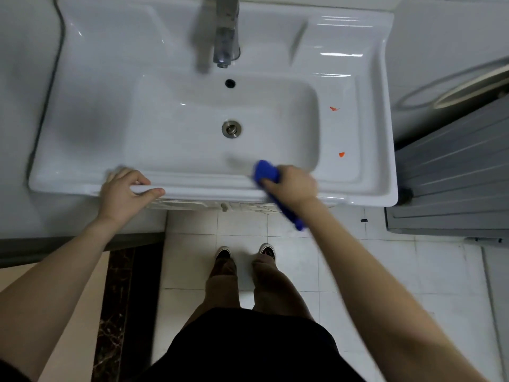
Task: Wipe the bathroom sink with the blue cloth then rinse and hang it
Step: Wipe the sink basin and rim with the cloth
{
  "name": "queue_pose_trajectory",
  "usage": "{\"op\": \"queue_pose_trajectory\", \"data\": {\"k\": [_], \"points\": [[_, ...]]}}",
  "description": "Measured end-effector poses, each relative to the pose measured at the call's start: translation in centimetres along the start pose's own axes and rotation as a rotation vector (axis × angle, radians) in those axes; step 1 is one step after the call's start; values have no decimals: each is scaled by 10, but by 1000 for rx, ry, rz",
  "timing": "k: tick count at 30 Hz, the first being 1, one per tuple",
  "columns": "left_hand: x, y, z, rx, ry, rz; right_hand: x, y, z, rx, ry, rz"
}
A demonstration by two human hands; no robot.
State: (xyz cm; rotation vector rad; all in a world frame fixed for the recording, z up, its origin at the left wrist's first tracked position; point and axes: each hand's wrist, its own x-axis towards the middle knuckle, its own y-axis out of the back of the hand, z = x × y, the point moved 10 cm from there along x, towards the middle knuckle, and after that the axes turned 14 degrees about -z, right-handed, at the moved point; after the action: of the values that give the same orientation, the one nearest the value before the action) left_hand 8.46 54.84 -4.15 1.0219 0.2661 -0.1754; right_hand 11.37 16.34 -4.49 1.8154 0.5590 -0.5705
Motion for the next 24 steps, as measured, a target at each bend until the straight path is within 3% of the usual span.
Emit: {"op": "queue_pose_trajectory", "data": {"k": [3, 5, 8, 13, 16, 19, 24], "points": [[-1, -2, -1, -6, -3, 21, -31, 42, 137, -5, -272, 78], [-2, -2, -2, 0, -7, 35, -47, 59, 177, -22, -370, 134], [-2, -3, -3, -14, -24, 41, -25, 42, 133, -77, -273, 107], [-4, 0, 1, -22, -19, 54, 16, -17, -62, -89, 73, 18], [-4, 0, 3, -26, -18, 45, 21, -36, -127, -44, 166, -21], [-4, -1, 1, -32, -9, 49, 18, -32, -116, -13, 139, 19], [-5, 1, 4, -4, -18, 53, -5, -3, -17, 4, -20, 100]]}}
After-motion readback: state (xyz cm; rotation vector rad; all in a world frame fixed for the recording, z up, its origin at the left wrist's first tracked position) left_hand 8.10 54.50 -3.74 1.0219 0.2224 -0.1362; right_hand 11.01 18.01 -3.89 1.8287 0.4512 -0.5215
